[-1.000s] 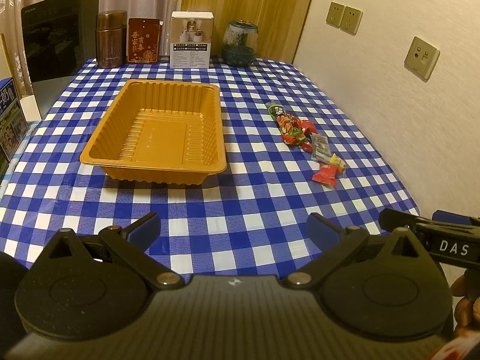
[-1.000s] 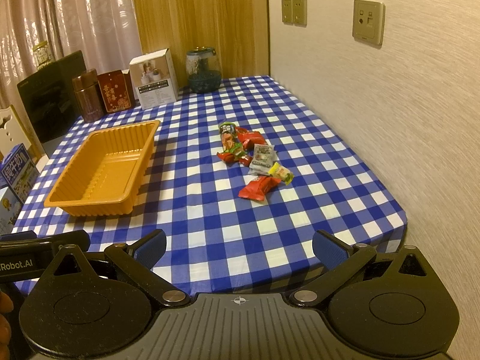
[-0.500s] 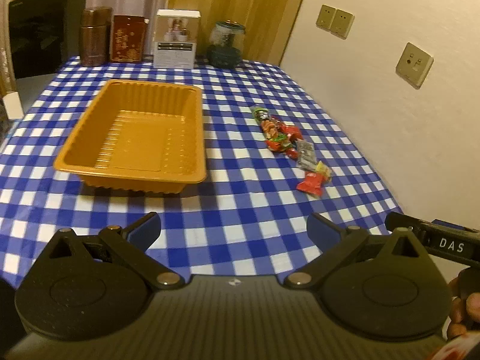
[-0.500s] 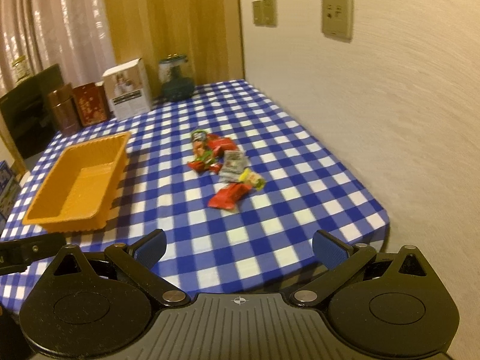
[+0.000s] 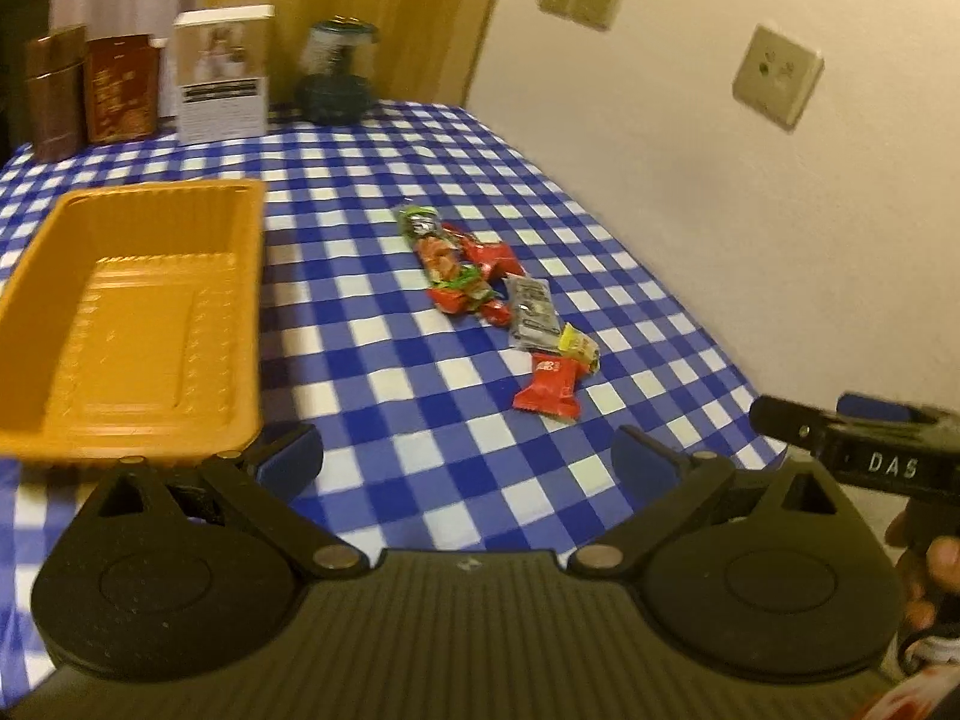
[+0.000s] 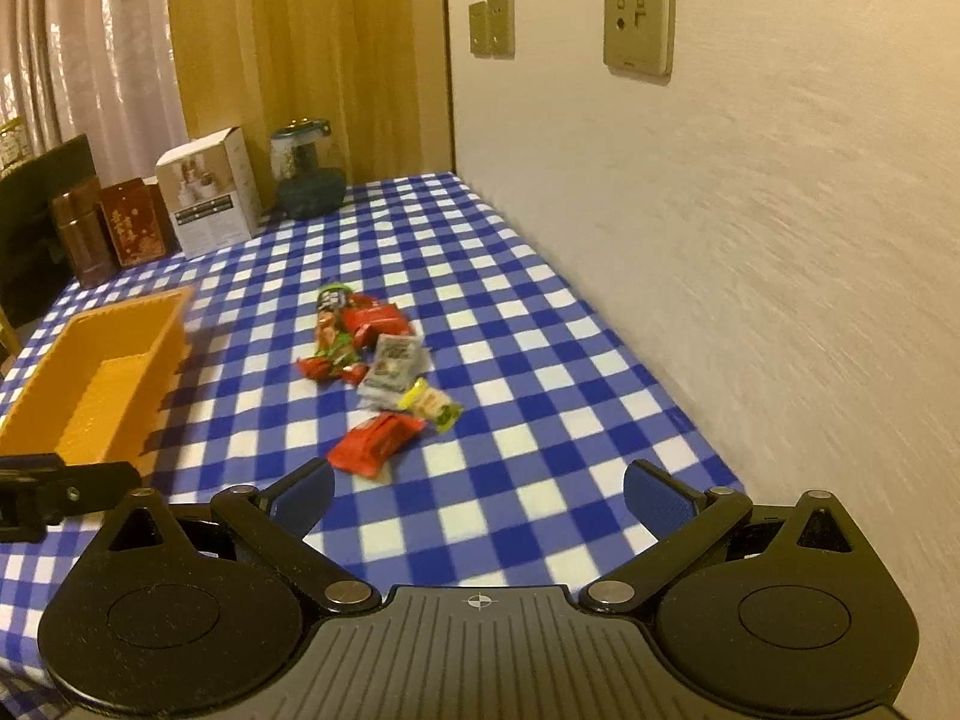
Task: Organize snacks
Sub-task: 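Grasp the red candy packet with the left tool while the right grasps the yellow candy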
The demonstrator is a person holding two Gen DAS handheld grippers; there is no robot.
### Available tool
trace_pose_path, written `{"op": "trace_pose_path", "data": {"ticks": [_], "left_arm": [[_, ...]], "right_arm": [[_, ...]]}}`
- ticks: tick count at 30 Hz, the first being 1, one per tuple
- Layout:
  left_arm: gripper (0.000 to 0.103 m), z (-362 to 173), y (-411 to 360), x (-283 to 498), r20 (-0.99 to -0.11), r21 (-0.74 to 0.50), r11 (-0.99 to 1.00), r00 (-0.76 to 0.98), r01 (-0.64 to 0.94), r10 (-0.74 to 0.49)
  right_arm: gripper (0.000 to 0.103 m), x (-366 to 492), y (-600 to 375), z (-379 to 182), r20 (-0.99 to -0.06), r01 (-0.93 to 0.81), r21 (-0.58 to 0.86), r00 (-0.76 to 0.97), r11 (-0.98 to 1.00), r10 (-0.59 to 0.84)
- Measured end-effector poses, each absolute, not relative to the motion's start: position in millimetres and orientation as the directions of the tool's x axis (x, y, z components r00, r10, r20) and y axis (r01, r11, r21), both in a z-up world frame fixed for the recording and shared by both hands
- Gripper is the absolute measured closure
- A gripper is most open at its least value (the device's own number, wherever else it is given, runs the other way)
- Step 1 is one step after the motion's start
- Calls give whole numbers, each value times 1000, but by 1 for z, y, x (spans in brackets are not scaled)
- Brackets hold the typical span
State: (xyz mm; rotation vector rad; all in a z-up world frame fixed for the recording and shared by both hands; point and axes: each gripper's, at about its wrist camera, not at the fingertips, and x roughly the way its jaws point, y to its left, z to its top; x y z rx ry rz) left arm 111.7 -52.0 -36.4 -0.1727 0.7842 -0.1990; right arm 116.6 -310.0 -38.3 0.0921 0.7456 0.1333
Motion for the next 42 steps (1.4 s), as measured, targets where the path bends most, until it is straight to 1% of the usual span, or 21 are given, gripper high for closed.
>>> {"op": "trace_pose_path", "data": {"ticks": [4,6,8,13,15,17,18,21,22,24,27,29,31,35,37,39,41,42], "left_arm": [[10,-51,-66,143,-709,-225,962,651,156,-272],[12,-59,-73,157,-717,-222,958,635,182,-287],[13,-66,-82,170,-724,-214,954,621,209,-299],[19,-85,-97,198,-734,-230,940,590,252,-338],[22,-91,-103,209,-734,-247,932,577,264,-358],[29,-98,-108,220,-735,-272,921,558,279,-386],[30,-101,-110,225,-737,-274,919,551,284,-390],[39,-107,-121,235,-743,-256,914,542,313,-394],[44,-109,-124,238,-743,-248,913,541,323,-393],[48,-113,-131,242,-748,-225,908,535,354,-394],[59,-119,-138,247,-755,-205,903,527,377,-391],[70,-122,-139,250,-760,-198,903,522,382,-388],[74,-123,-139,250,-764,-184,902,521,390,-381],[76,-121,-131,241,-771,-141,909,533,392,-349],[76,-119,-124,235,-771,-112,922,553,370,-315],[76,-116,-112,229,-769,-109,937,569,332,-291],[76,-113,-101,225,-765,-119,947,581,299,-280],[76,-112,-98,223,-762,-122,949,585,290,-277]], "right_arm": [[1,141,-319,-52,-673,-120,146,715,982,187],[2,152,-322,-59,-675,-139,151,709,979,205],[10,165,-324,-67,-682,-150,152,699,977,214],[18,191,-335,-88,-702,-160,146,678,976,217],[19,199,-339,-96,-711,-164,145,669,976,218],[20,206,-342,-104,-719,-162,143,661,976,215],[20,209,-344,-108,-723,-159,142,658,977,212],[20,216,-348,-114,-727,-156,148,653,977,214],[20,218,-348,-115,-727,-156,148,652,977,214],[20,220,-348,-117,-728,-159,147,651,976,216],[20,223,-345,-120,-727,-173,142,650,975,221],[20,226,-343,-122,-728,-185,134,648,974,223],[21,229,-339,-124,-727,-203,129,646,971,232],[27,235,-329,-125,-716,-267,126,642,955,274],[30,239,-319,-126,-708,-330,118,633,937,312],[34,243,-308,-129,-706,-392,105,618,914,346],[41,249,-297,-134,-711,-444,79,603,892,363],[43,253,-292,-136,-715,-468,63,595,881,367]]}}
